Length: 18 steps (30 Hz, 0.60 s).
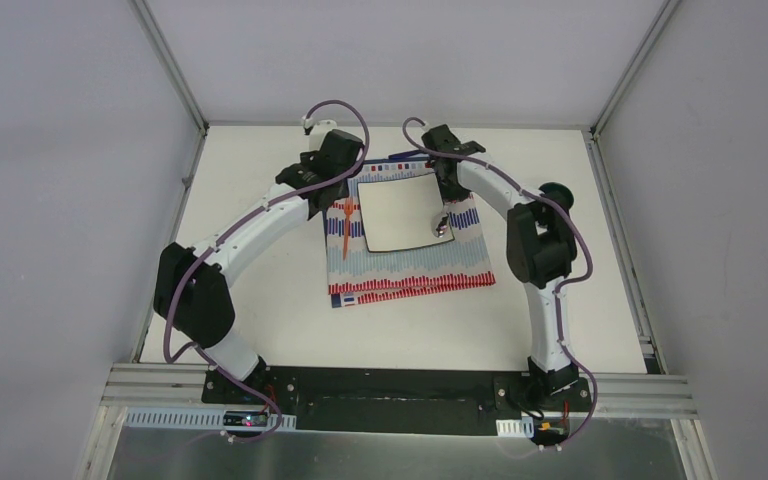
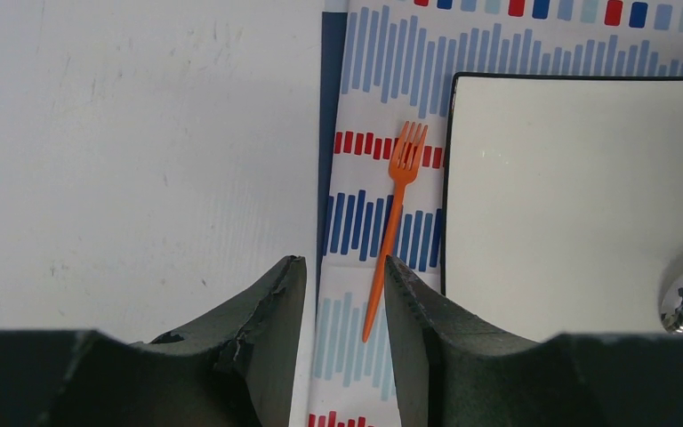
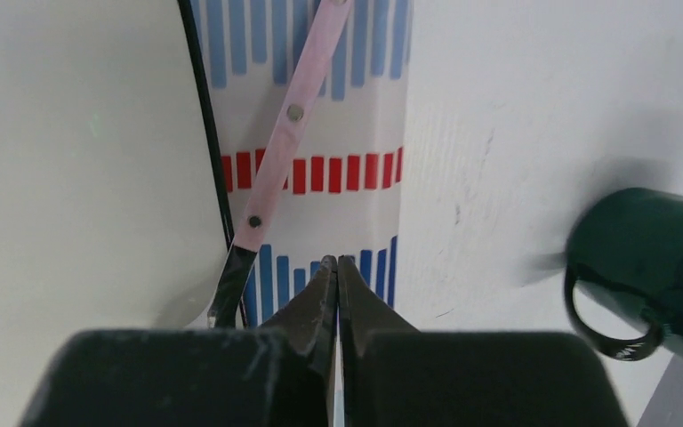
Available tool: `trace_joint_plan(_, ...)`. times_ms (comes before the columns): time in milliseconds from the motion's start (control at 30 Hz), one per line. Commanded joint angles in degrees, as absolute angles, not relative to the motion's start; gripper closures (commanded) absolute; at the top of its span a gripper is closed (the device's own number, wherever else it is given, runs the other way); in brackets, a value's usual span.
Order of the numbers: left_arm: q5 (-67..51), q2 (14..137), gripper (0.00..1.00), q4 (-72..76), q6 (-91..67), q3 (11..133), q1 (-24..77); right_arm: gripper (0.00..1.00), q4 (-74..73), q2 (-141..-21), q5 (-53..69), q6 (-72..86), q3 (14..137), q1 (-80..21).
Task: Set the dinner table for one person
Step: Adjust the spoon with the napkin.
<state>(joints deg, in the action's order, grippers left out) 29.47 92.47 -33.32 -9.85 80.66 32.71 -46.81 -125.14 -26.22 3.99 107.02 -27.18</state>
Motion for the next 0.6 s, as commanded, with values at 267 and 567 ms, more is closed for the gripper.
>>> trace_joint_plan(267, 29.54, 92.99, 0.61, -31.73, -10.33, 81.04, 34.26, 1.0, -45.21, -118.19, -18.73, 9.83, 95.36, -28.88)
trace_joint_plan(567, 29.91, 92.94, 0.61, -31.8, -10.36, 80.79, 34.45, 1.0, -47.41, -114.4, -20.63, 10.97, 94.33, -32.78)
